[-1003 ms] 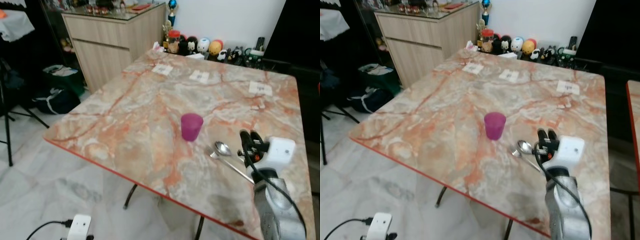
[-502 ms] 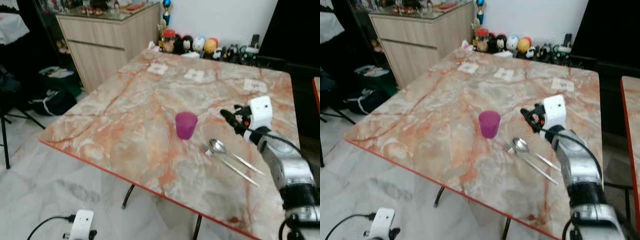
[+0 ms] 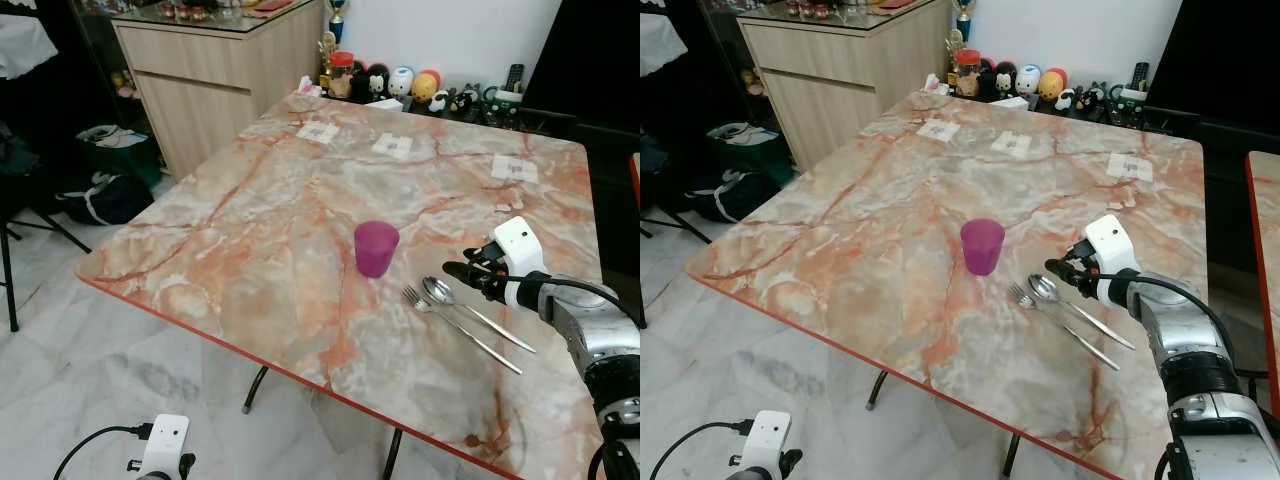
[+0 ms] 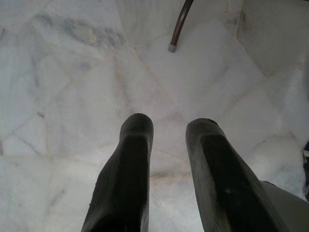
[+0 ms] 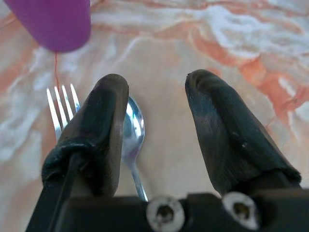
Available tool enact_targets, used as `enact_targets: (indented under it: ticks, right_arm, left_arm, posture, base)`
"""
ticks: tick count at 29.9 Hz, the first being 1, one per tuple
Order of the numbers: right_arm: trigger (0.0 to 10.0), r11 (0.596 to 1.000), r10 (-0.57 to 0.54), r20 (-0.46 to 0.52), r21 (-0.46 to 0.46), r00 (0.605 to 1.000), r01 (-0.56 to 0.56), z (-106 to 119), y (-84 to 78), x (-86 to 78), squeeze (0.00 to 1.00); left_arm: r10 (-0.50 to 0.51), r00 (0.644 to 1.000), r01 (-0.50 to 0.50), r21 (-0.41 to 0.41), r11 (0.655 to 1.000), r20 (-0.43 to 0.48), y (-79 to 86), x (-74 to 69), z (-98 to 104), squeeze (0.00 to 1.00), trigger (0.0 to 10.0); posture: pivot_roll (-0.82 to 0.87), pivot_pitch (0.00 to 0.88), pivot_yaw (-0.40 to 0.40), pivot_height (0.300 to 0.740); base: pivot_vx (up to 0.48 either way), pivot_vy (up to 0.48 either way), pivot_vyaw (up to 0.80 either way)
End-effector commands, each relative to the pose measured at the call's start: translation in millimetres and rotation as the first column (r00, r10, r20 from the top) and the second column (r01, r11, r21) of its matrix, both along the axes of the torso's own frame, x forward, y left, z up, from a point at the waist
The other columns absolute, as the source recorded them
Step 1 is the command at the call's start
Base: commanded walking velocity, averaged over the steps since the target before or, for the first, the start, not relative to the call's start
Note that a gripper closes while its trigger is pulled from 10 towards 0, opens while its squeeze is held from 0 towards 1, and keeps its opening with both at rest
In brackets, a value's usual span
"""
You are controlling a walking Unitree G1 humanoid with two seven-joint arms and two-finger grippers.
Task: Setting the table
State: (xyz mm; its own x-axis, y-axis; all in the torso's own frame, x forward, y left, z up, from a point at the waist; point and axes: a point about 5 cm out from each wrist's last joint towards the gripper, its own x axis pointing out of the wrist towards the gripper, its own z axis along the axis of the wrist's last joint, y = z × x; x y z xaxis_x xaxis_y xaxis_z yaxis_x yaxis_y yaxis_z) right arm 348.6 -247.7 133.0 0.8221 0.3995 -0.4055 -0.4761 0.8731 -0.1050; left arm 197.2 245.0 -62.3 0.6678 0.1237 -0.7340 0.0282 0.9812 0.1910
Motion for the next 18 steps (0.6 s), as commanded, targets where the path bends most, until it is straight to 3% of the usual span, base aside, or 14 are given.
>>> enact_targets:
  ticks: [1, 9, 13, 18]
  right_arm:
    - [10.0, 1.000, -0.001, -0.021, 0.018, 1.000, 0.001, -6.1, -5.2, -6.1, 0.00]
    - [10.0, 0.995, 0.064, -0.028, 0.073, 0.998, -0.062, -21.0, 3.8, -25.6, 0.00]
    - [10.0, 0.976, 0.096, 0.035, 0.194, 0.995, -0.101, -17.2, 13.0, -40.6, 0.00]
    - [10.0, 0.975, 0.089, 0.025, 0.202, 0.996, -0.093, -22.5, 12.0, -58.8, 0.00]
  left_arm:
    - [0.010, 1.000, -0.010, -0.006, 1.000, -0.020, 0.7, -3.9, -2.3, 0.00, 10.0]
    - [0.005, 1.000, -0.005, -0.004, 1.000, -0.021, 0.1, -6.7, -3.6, 0.00, 10.0]
    - [0.003, 1.000, -0.003, -0.006, 1.000, -0.023, -0.5, -8.5, -4.7, 0.00, 10.0]
    - [0.004, 1.000, -0.005, -0.007, 1.000, -0.027, 0.8, -9.2, -4.7, 0.00, 10.0]
  posture:
    - [0.04, 0.061, 0.019, 0.740]
    - [0.05, 0.055, 0.018, 0.740]
    - [0.05, 0.041, 0.016, 0.740]
    - [0.04, 0.026, 0.015, 0.740]
  base:
    - [0.000, 0.000, 0.00]
    - [0.000, 0.000, 0.00]
    - [0.000, 0.000, 0.00]
    - [0.000, 0.000, 0.00]
